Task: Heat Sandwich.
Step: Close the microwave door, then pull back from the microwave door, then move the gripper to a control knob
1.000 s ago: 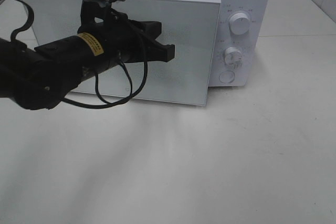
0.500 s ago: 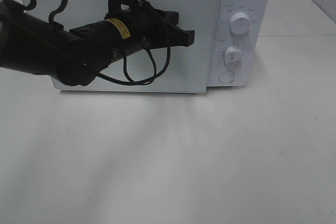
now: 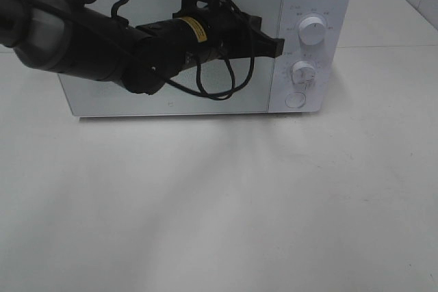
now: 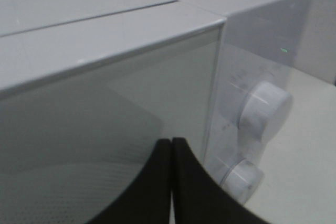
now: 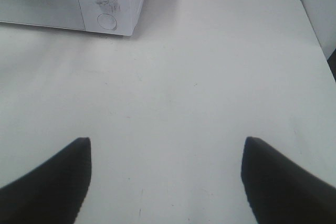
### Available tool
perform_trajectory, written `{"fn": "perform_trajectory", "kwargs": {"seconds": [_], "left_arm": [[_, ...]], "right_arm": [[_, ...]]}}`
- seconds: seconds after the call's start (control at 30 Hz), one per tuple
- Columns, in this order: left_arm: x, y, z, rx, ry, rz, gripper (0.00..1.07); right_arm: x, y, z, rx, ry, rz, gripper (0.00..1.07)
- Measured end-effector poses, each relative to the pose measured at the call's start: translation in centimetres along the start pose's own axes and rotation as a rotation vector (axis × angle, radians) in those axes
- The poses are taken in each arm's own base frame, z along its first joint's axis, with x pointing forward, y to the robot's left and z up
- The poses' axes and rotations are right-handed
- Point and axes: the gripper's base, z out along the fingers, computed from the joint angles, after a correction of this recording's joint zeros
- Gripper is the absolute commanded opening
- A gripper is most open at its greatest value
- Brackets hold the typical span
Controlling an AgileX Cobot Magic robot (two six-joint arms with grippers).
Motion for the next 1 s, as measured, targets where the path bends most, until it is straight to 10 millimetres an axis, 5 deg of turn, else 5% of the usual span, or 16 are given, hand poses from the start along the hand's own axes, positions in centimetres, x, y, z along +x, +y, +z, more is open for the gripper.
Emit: {"fn": "perform_trajectory", "kwargs": {"seconds": [1.0], "left_arm": [[0.05, -0.49, 1.11, 0.017, 0.041, 0.034, 0.0]], "right_arm": [[0.0, 0.0, 0.0, 0.0, 0.0, 0.0, 0.76]]}}
